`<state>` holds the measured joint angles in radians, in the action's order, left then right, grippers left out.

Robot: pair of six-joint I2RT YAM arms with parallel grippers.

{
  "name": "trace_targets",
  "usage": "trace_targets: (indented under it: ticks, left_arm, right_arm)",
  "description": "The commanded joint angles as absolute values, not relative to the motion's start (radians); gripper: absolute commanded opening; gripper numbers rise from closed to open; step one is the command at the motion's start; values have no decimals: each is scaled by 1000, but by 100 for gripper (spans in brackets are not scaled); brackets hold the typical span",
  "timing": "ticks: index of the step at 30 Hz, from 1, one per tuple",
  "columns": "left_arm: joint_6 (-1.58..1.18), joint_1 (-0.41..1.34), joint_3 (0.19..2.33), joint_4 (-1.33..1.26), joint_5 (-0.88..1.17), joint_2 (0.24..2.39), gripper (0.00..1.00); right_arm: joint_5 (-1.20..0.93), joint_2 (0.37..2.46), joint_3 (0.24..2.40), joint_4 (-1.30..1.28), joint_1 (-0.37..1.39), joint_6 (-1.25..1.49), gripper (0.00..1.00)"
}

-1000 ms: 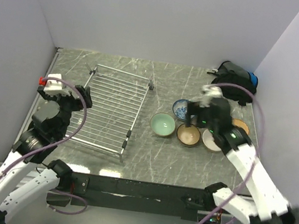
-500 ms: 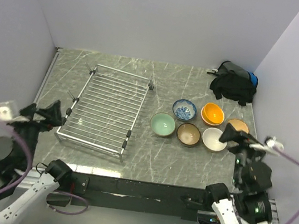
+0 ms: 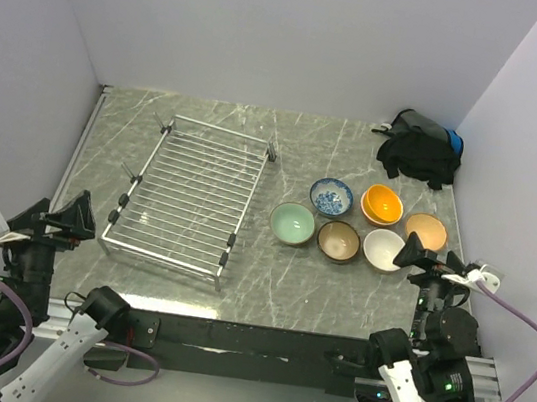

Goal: Unload the bowls from the dish rack

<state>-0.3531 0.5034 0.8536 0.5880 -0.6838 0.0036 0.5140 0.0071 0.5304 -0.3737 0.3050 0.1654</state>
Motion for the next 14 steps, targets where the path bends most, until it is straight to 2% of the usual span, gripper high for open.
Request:
trace_targets:
  ticks: [1, 14]
  left_arm:
    - [-362, 500, 839, 563, -715, -63, 99]
    - [-362, 500, 801, 514, -722, -57, 100]
  right_arm:
    - [522, -287, 537, -337, 305, 117, 100]
    - [508, -287, 531, -351, 307, 120, 100]
